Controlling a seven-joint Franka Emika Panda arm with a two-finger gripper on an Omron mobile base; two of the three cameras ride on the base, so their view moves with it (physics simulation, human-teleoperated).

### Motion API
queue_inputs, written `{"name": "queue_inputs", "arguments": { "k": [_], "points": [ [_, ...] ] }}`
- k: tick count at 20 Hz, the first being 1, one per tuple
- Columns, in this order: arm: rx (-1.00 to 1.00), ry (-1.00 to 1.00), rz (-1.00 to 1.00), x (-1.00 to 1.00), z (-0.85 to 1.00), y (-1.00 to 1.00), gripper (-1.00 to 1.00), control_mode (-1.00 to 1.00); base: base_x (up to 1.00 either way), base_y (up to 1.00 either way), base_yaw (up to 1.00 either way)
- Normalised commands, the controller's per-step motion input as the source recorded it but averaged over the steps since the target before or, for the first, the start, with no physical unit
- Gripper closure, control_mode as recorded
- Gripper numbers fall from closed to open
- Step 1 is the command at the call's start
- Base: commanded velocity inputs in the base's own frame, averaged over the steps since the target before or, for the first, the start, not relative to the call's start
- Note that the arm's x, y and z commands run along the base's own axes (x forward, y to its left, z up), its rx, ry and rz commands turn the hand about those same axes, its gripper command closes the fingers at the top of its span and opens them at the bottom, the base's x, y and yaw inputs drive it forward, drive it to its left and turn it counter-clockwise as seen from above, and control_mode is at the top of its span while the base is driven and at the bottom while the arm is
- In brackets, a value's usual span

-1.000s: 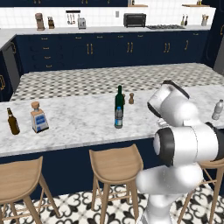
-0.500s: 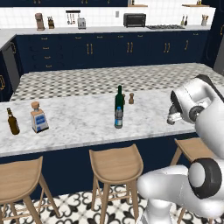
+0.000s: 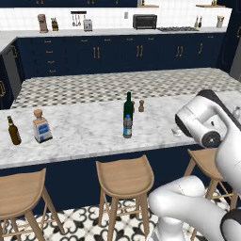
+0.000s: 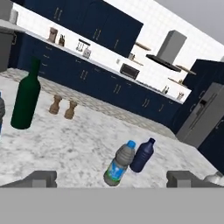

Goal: Move the plastic bottles in the middle to the plastics group, and the glass bottles in the middle to the glass group.

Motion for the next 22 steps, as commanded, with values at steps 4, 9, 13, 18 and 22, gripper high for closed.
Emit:
{"name": "queue_inputs", "arguments": {
  "k": [4, 9, 13, 18, 22],
  "points": [
    [-0.22, 0.01, 0.01, -0.10, 0.75, 0.47, -1.00, -1.00, 0.00, 0.00, 0.00],
    [-0.52, 0.03, 0.00, -0.04, 0.70, 0.37, -1.00, -1.00, 0.00, 0.00, 0.00],
    [-0.95, 0.06, 0.03, -0.03, 0.47, 0.34, -1.00, -1.00, 0.00, 0.00, 0.00],
    [-1.00, 0.39, 0.11, 0.00, 0.30, 0.43, -1.00, -1.00, 0.00, 0.00, 0.00],
    [-1.00, 0.42, 0.26, 0.00, 0.25, 0.42, -1.00, -1.00, 0.00, 0.00, 0.00]
  ]
}}
